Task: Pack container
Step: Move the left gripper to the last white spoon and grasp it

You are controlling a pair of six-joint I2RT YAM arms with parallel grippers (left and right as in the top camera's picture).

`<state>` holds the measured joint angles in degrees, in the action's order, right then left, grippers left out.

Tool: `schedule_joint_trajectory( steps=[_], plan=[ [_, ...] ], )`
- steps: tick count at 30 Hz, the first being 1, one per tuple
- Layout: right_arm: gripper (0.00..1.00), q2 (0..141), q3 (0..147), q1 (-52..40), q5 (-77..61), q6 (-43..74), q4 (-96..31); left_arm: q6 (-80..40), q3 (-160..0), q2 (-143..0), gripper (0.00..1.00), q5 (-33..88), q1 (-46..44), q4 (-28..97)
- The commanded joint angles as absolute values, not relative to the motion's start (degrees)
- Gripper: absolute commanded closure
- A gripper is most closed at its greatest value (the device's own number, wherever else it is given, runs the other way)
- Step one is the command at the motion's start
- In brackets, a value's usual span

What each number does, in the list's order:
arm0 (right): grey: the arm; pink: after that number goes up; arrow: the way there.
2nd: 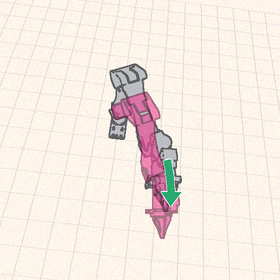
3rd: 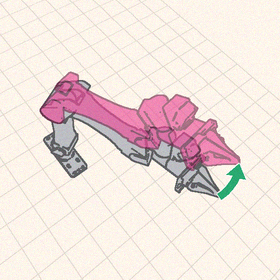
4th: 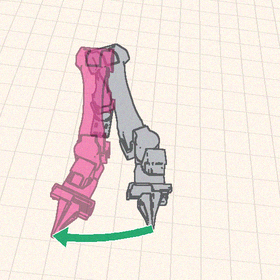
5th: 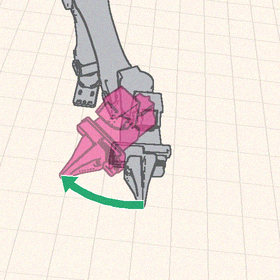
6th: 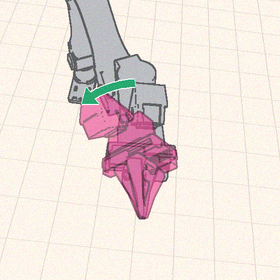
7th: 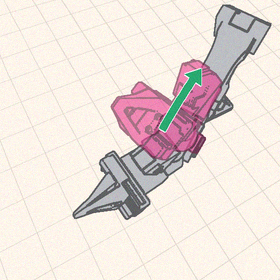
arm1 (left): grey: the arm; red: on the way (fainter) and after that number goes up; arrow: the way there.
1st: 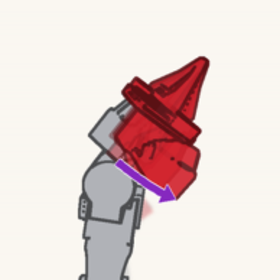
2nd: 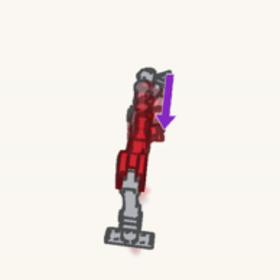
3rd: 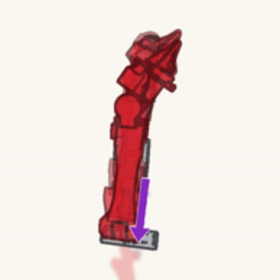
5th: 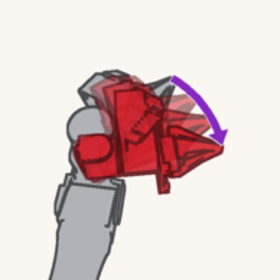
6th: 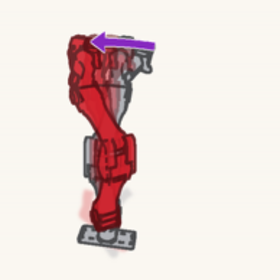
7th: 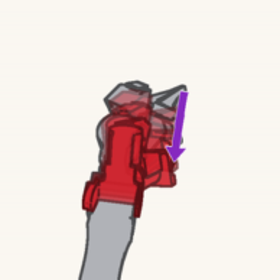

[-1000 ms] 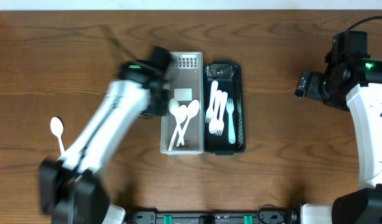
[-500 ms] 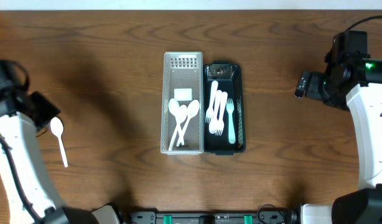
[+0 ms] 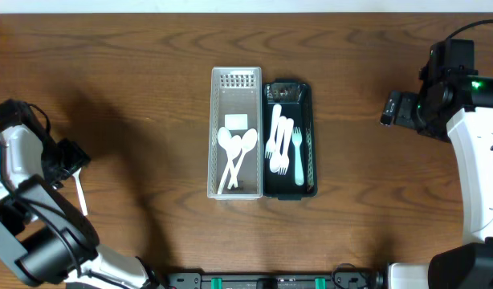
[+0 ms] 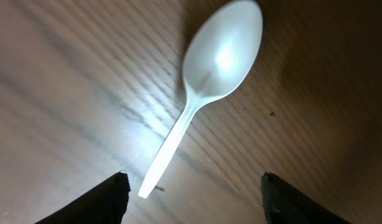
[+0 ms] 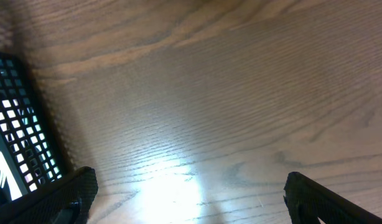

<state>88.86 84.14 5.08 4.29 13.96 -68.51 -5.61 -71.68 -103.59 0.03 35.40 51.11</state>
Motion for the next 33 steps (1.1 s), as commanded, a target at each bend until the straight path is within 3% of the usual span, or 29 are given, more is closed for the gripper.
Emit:
schedule_joint_trajectory(
  steps=[1, 33],
  plan=[
    [0.01, 89.2, 83.8, 5.2, 4.1, 13.2, -68.5, -3.0, -71.6, -106.3, 0.30, 1.1, 35.5, 50.6],
    [0.01, 89.2, 83.8, 5.2, 4.4, 12.9, -68.4, -1.5, -71.4, -113.1, 0.28, 1.1, 35.5, 46.1]
  ],
)
